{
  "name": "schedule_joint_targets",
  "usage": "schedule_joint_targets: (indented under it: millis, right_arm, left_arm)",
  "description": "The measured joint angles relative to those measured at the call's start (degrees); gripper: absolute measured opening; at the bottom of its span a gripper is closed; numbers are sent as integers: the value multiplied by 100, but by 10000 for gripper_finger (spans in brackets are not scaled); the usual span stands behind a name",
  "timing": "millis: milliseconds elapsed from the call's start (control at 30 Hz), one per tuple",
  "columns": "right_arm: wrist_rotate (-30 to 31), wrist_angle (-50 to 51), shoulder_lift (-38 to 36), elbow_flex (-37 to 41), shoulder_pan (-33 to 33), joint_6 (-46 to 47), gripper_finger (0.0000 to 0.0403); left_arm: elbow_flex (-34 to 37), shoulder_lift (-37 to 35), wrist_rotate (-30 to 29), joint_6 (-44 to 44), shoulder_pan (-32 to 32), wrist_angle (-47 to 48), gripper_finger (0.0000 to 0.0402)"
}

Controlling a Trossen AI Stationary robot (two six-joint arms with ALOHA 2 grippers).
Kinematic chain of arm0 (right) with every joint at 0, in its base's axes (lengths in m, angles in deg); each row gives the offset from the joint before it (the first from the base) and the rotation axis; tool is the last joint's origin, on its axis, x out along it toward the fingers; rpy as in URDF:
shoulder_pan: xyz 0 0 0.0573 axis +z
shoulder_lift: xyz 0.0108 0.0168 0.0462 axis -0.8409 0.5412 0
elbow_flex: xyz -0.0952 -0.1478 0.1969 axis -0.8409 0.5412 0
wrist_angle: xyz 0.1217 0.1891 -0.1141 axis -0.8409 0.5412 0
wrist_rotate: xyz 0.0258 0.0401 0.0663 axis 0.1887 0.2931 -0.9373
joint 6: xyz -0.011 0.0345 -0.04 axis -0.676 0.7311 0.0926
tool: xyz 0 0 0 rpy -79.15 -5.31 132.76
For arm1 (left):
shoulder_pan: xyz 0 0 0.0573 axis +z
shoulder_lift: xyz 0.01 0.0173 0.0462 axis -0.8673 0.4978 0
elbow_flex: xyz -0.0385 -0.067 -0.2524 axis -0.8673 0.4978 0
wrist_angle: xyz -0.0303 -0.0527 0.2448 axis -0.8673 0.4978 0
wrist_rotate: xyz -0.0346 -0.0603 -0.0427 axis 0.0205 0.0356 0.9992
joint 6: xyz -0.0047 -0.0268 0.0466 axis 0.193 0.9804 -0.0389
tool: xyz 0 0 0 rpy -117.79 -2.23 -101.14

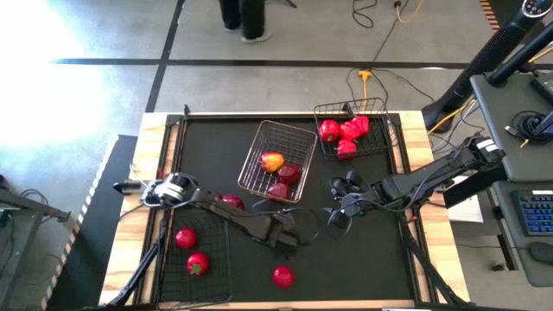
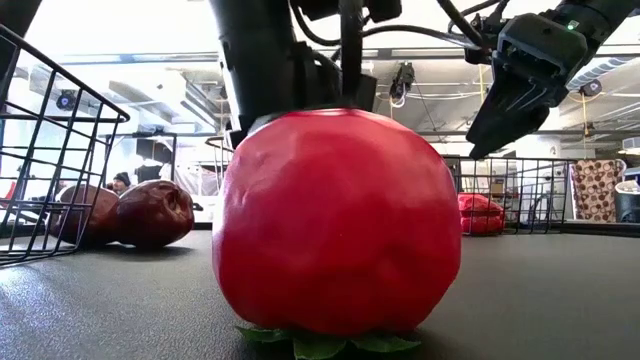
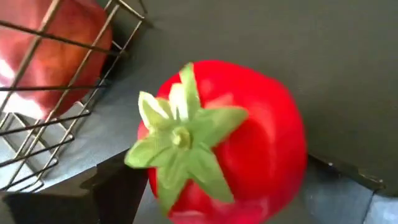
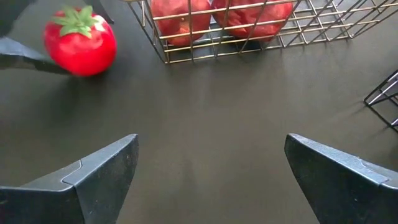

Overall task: Sort produce into baskets
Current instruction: Put the red tomato into the bottom black wire basket

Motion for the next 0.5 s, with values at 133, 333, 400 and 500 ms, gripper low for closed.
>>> schedule_joint_targets:
  millis: [133,333,400,500]
  right_arm:
    - [1,6,0,11,2,0,393]
    - [0,3,0,13,2,0,393]
    - [0,-6,0,13,1,0,393]
    - [1,1,0,15,0,0,393]
  left_arm:
    - [-127,157,-153,-112,8,21,345]
    - [-159,174,-536,-197,19,-101,301]
    - [-166,174,-653,-193,19,-92,283]
    - [-287,171,-711,-196,16,-43,268]
